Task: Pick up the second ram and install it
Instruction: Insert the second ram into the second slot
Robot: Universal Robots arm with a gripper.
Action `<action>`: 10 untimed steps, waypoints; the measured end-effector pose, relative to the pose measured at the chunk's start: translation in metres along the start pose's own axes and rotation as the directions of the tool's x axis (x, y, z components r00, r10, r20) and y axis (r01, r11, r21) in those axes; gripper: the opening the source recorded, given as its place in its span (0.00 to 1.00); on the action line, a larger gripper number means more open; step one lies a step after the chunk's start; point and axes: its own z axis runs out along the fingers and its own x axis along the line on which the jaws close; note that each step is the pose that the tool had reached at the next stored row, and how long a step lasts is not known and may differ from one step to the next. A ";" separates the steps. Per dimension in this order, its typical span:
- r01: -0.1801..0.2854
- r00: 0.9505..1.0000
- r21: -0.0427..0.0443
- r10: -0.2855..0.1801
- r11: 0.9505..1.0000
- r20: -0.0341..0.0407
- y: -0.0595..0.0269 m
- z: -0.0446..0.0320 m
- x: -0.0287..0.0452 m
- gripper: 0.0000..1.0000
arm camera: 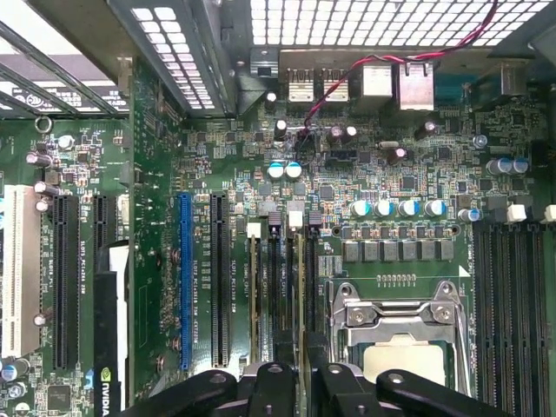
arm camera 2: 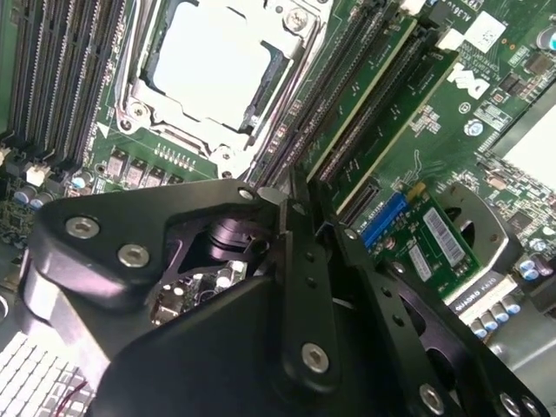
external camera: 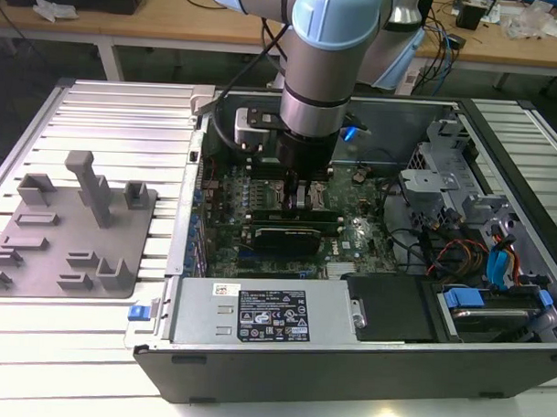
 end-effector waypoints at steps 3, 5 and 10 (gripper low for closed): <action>0.000 1.000 0.000 0.000 1.000 0.000 0.0007 -0.0144 -0.0003 0.17; 0.000 1.000 0.000 0.000 1.000 0.000 0.0012 -0.0247 -0.0005 0.17; 0.000 1.000 0.002 0.000 1.000 -0.002 0.0014 -0.0301 -0.0005 0.17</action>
